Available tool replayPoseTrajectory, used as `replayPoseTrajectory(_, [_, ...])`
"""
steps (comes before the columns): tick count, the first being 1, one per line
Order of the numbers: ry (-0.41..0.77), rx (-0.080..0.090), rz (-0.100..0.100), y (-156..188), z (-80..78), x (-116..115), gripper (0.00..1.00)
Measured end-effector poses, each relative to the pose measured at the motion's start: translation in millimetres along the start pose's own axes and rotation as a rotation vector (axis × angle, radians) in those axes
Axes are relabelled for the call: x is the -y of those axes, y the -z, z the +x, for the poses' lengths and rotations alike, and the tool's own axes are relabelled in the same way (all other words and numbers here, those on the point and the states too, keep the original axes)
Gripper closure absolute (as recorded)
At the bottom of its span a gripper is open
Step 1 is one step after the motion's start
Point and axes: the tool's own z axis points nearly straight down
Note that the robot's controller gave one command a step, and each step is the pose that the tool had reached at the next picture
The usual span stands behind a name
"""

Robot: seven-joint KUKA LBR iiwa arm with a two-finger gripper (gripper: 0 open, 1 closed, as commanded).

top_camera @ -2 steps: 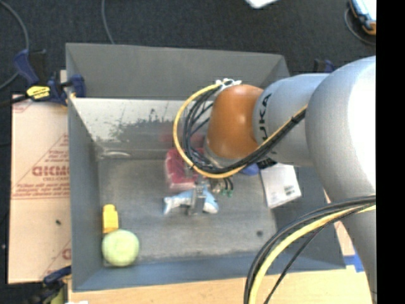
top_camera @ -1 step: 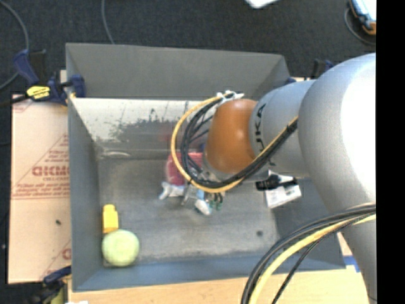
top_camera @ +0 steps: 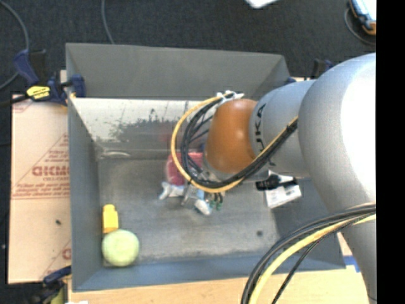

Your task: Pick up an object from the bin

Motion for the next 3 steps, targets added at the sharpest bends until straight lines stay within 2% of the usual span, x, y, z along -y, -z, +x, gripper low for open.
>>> replayPoseTrajectory(1, [0.001, -0.002, 0.001, 3, 0.4, 0, 1.0])
replayPoseTrajectory(2, [0.002, -0.012, 0.005, 14, 2.8, 2, 1.0])
replayPoseTrajectory(3, [0.003, -0.011, 0.005, 35, 1.5, 2, 1.0])
